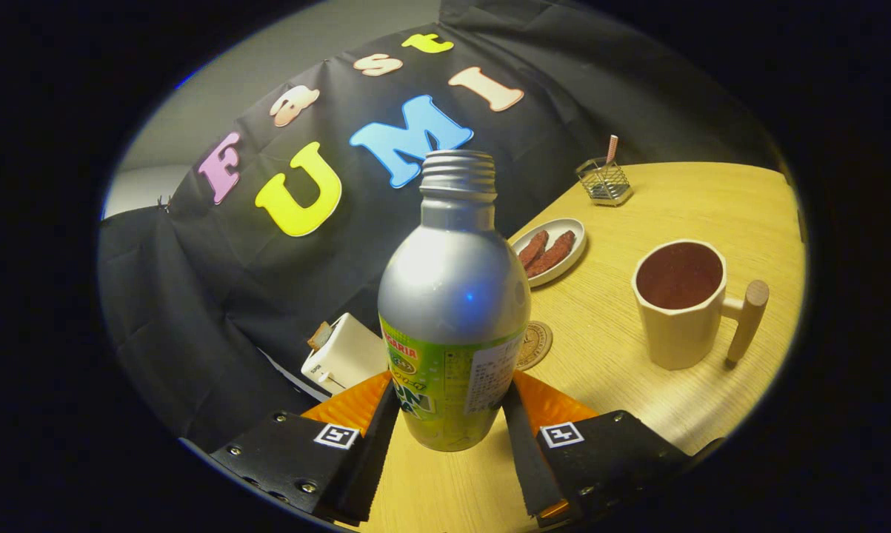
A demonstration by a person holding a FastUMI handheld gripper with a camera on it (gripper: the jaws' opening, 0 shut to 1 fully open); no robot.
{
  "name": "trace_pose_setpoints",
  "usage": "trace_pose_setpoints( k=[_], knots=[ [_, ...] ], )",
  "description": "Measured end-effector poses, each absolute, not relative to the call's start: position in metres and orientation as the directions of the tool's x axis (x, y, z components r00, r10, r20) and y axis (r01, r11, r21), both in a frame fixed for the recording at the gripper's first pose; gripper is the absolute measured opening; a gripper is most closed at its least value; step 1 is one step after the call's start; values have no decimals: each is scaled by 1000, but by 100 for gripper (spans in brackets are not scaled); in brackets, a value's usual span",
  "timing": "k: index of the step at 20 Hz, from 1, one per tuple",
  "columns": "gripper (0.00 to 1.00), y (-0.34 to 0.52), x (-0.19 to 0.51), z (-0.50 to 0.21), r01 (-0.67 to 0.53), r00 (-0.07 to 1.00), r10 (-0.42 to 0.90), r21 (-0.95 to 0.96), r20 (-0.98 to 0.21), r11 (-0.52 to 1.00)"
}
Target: Take the bottle from table, then pour the juice into the cup, finally place the bottle on the coaster
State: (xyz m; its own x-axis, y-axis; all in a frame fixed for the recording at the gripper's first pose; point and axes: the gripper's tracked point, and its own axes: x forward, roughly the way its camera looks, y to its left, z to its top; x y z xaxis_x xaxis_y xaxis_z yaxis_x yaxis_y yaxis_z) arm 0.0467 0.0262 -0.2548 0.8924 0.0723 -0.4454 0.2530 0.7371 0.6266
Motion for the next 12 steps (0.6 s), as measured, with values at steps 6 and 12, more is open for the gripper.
trace_pose_setpoints(
  k=[6,12],
  knots=[
    [74,15,43,-271,306,880,115,735,-461,605],
    [74,15,42,-275,351,878,141,816,-457,460]
  ],
)
